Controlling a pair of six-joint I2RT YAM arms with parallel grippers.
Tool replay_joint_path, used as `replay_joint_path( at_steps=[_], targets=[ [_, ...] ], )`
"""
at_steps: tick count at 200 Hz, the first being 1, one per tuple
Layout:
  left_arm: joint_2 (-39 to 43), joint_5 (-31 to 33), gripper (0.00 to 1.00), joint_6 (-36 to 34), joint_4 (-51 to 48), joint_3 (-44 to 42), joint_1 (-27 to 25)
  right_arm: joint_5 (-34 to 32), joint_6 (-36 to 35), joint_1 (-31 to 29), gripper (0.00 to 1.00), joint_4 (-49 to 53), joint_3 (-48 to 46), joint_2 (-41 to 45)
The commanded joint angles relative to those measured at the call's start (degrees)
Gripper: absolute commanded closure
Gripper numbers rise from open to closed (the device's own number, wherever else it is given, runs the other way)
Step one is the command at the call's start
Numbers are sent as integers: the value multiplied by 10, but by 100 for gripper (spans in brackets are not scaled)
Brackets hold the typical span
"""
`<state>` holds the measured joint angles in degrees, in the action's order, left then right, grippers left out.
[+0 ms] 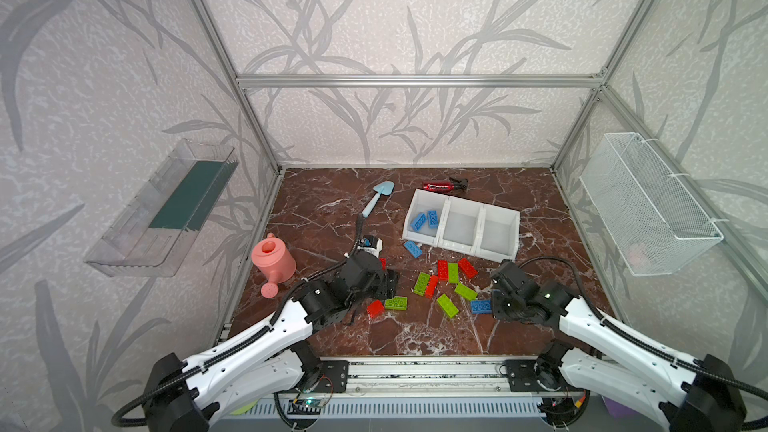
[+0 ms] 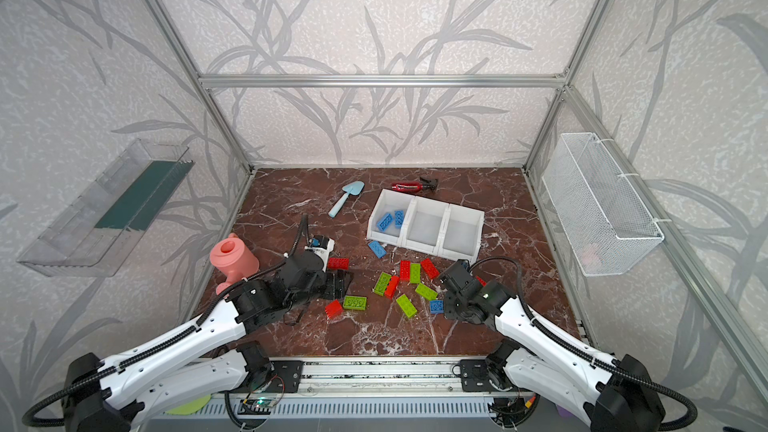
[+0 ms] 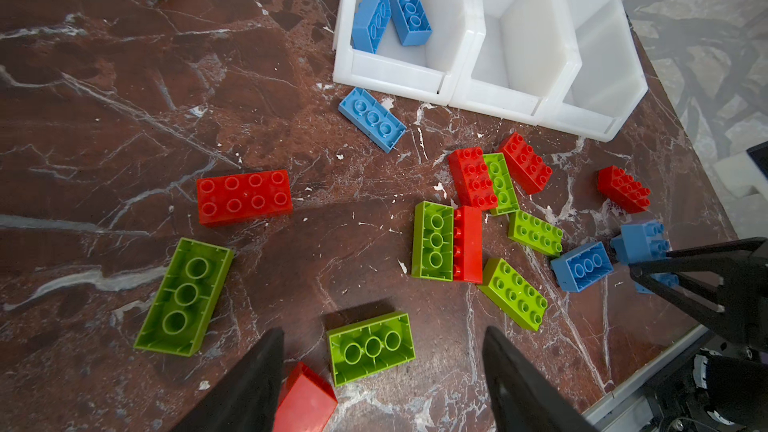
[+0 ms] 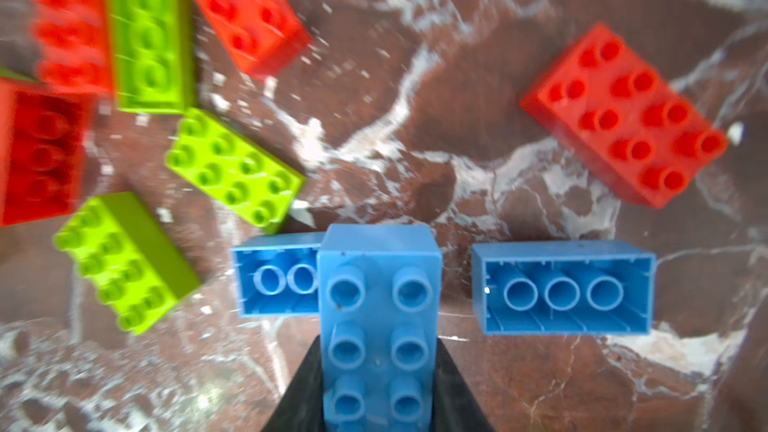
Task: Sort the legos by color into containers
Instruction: 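Grasp a blue brick from the blue cluster with the right gripper, then carry the blue brick into the bin compartment and release it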
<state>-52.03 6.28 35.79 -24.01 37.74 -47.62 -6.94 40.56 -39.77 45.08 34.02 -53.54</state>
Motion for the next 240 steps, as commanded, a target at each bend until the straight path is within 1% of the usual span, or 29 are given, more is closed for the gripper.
replay_joint_path(
  at_steps=[1, 33, 58, 70, 84, 106, 146, 179, 197, 215, 240],
  targets=[
    [18, 29, 26, 6, -17, -14, -2, 16, -59, -3, 74, 11, 60, -13],
    [51, 36, 26, 15, -23, -39, -2, 23, -105, -2, 74, -9, 146, -58],
    [80, 35, 26, 16, -24, -55, -2, 31, -134, -1, 73, -39, 216, -115],
    [89, 38, 26, 23, -24, -64, -2, 50, -149, 0, 73, -55, 247, -146],
    [91, 38, 26, 38, -14, -78, -2, 88, -171, 1, 73, -100, 274, -182],
    [85, 29, 26, 54, 0, -98, -2, 116, -177, 11, 73, -166, 291, -221],
    [85, 31, 26, 55, 18, -121, -2, 165, -180, 52, 73, -200, 358, -327],
    [84, 45, 26, 47, 21, -131, -2, 177, -180, 80, 73, -207, 422, -407],
    [82, 49, 26, 43, 25, -136, -3, 179, -184, 85, 72, -205, 456, -439],
    [80, 60, 26, 45, 26, -138, -2, 176, -188, 87, 72, -196, 494, -492],
    [76, 58, 26, 47, 33, -140, -2, 184, -178, 103, 70, -204, 530, -541]
  ],
)
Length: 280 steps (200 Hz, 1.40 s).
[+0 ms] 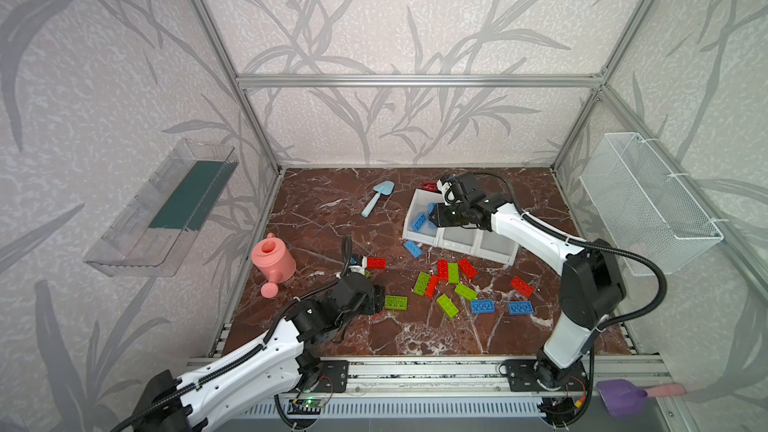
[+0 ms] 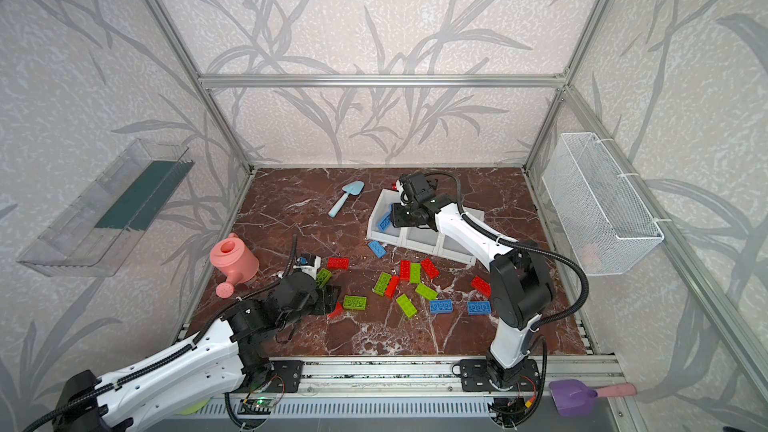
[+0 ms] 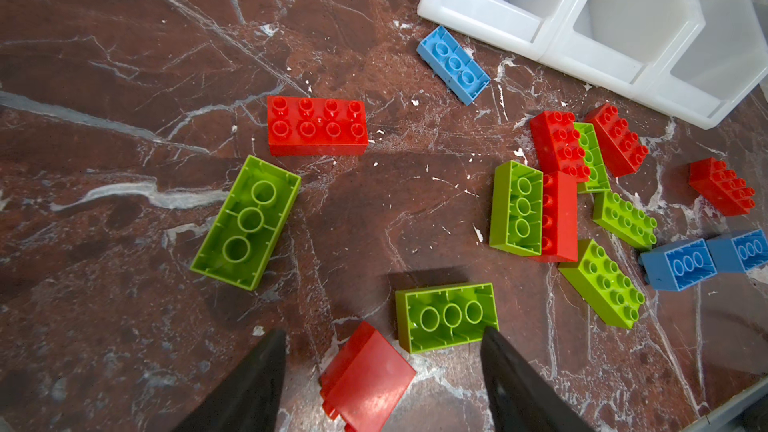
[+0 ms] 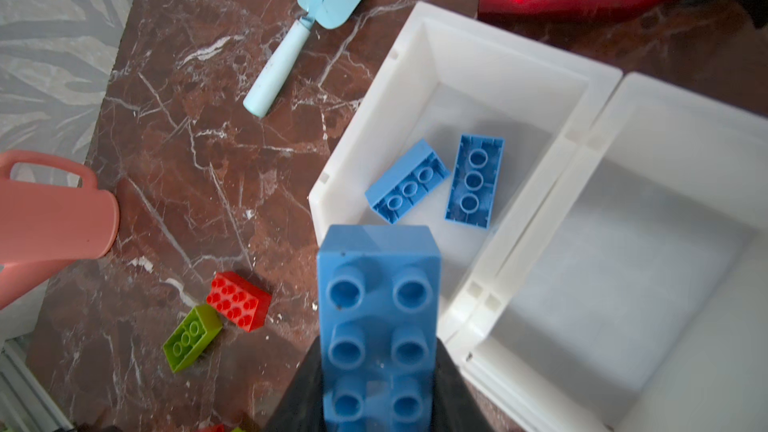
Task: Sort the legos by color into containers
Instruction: 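Carry the blue brick into the bin compartment and release it, then withdraw the right gripper from the bin while the left gripper moves toward the bin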
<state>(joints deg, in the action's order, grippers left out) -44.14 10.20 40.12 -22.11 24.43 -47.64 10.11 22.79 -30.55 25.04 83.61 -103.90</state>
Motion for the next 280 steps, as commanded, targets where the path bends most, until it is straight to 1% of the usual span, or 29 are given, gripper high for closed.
replay_joint_path(
  at_steps=[1, 27, 40, 63, 83, 104, 132, 152, 167, 181, 212, 232, 254, 280],
  targets=[
    [-4, 19, 26, 4, 14, -7, -2, 13, 0, 12, 70, -4, 35, -39],
    [-10, 14, 26, 3, 16, -3, -2, 3, -2, 17, 66, -10, 62, -72],
    [-13, 8, 26, 2, 17, -1, -2, 7, 2, 21, 62, -16, 66, -82],
    [-21, 7, 23, 5, 16, 2, -2, 15, 2, 28, 48, -24, 73, -95],
    [-29, 8, 20, 6, 7, 13, -2, 15, -3, 29, 39, -30, 74, -94],
    [-39, 12, 12, 5, -7, 31, -2, 14, -7, 31, 38, -35, 66, -81],
    [-54, 31, 8, 16, -18, 52, -2, 11, -14, 32, 38, -50, 33, -34],
    [-71, 48, 8, 29, -14, 68, -2, 13, -15, 31, 37, -66, -8, 19],
    [-92, 67, 8, 43, -16, 87, -2, 17, -12, 30, 37, -84, -56, 72],
    [-117, 84, 8, 57, -15, 106, -1, 15, -5, 29, 36, -108, -118, 129],
    [-184, 94, 8, 75, 4, 150, -1, 2, 19, 23, 35, -162, -269, 267],
    [-242, 103, 8, 83, 6, 181, -1, -15, 35, 14, 35, -181, -354, 350],
    [-309, 104, 8, 93, 10, 219, 0, -48, 50, 0, 35, -196, -442, 444],
    [-386, 100, 8, 108, 30, 254, 0, -84, 64, -3, 35, -207, -526, 538]
  ],
)
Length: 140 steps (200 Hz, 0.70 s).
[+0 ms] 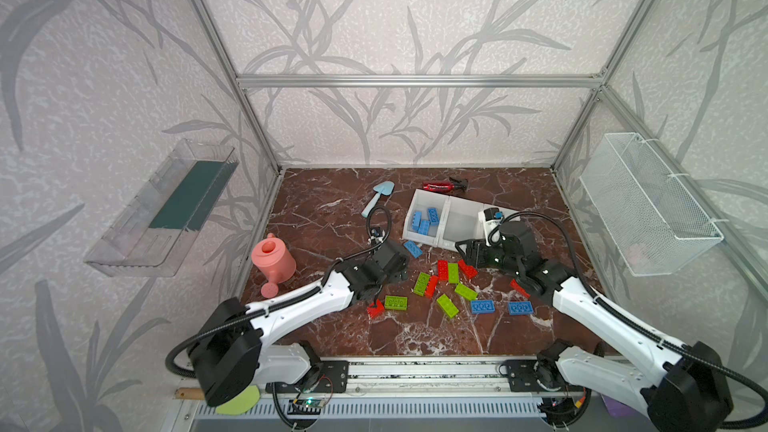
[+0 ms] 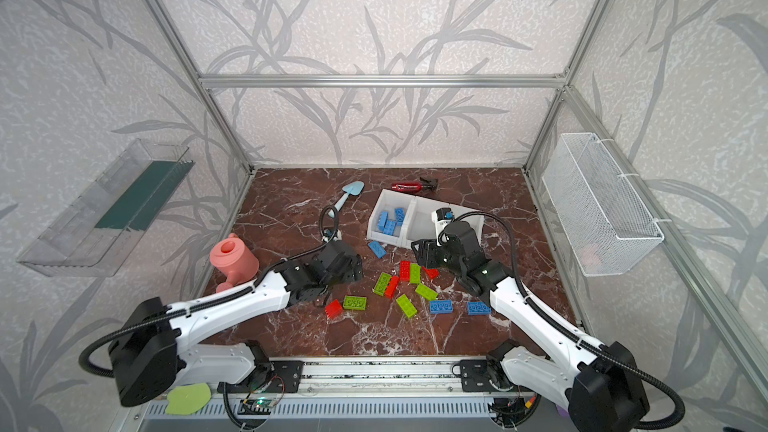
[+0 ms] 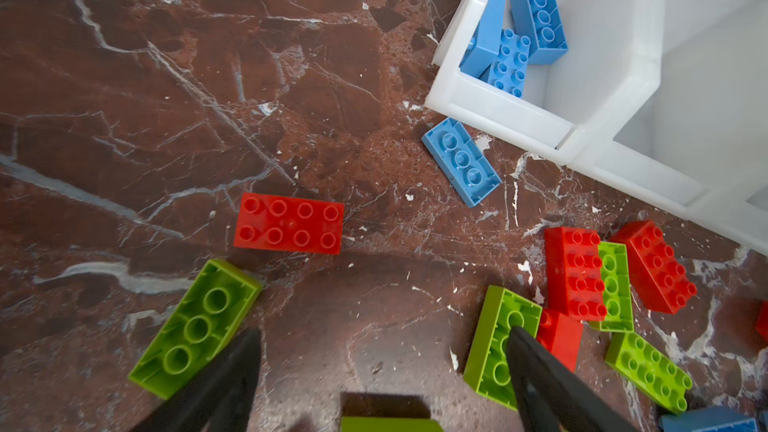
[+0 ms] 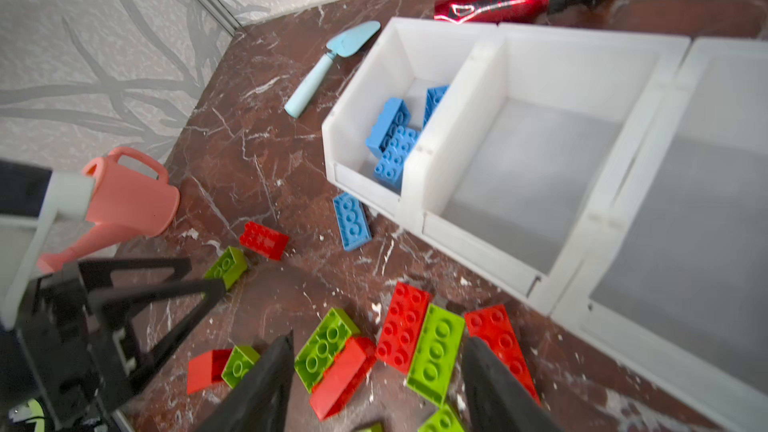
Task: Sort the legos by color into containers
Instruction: 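Withdraw the right gripper from the bin while the left gripper moves toward the bin, then lower the left gripper and grasp the blue brick lying beside the bin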
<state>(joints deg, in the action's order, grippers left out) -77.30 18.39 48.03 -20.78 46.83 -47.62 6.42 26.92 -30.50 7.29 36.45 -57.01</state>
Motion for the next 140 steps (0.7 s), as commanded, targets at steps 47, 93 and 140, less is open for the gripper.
replay_joint_path(
  at_steps=[47, 93, 140],
  targets=[
    [-187, 8, 8, 39, 24, 113, 1, -107, 27, -3, 34, -15, -150, 190],
    [-271, -1, 7, 52, 37, 165, 16, -125, 14, -3, 32, -26, -188, 244],
    [-329, -18, 6, 52, 41, 209, 23, -117, 12, -3, 31, -57, -206, 225]
  ],
)
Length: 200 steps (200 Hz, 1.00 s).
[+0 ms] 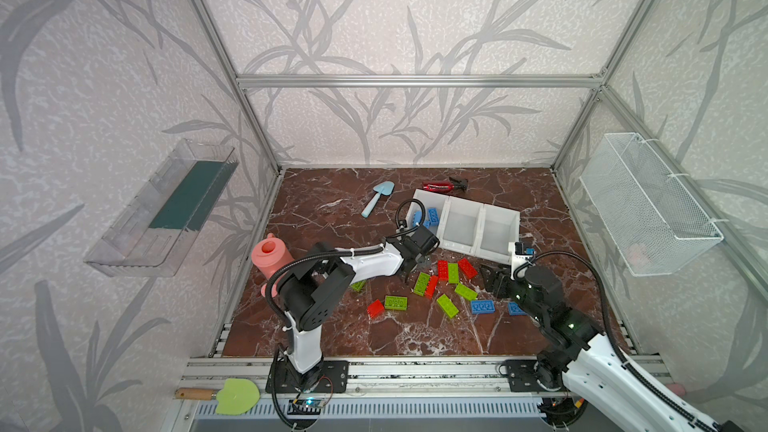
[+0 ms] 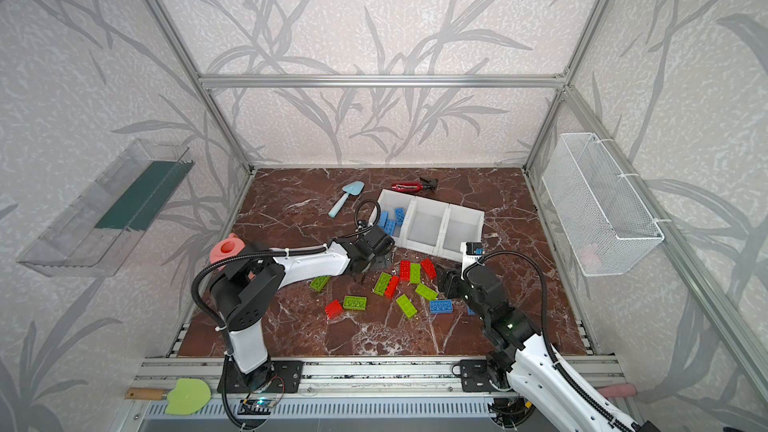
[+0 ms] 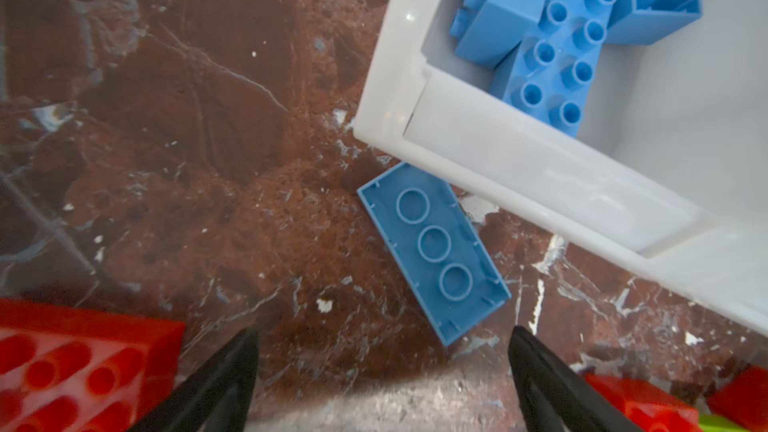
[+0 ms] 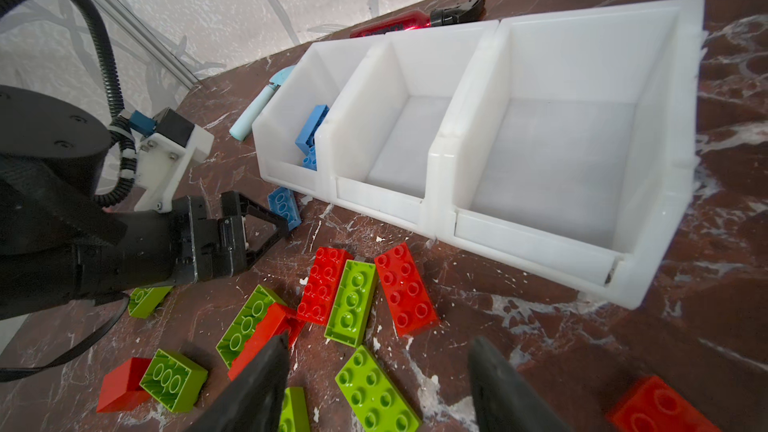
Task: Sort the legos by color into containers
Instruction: 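Lower the left gripper and grasp the blue brick lying beside the bin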
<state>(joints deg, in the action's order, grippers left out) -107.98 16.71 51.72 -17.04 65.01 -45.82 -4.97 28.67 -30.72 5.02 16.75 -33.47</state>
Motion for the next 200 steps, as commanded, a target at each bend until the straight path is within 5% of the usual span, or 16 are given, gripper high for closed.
replay_joint_path(
  at_steps=[1, 79, 154, 200],
  targets=[
    [-23, -1, 6, 15, 3, 28, 5, -2, -5, -1, 31, -34, -9, -11],
    [-78, -9, 7, 16, 2, 63, 21, -1, -5, -1, 31, -40, -11, -14],
    [-97, -5, 19, 8, -43, 78, 23, -1, -4, -1, 31, -42, -11, -17],
    [-98, -11, 40, -7, -56, 75, 21, 3, -3, -1, 31, -43, -12, -13]
  ],
)
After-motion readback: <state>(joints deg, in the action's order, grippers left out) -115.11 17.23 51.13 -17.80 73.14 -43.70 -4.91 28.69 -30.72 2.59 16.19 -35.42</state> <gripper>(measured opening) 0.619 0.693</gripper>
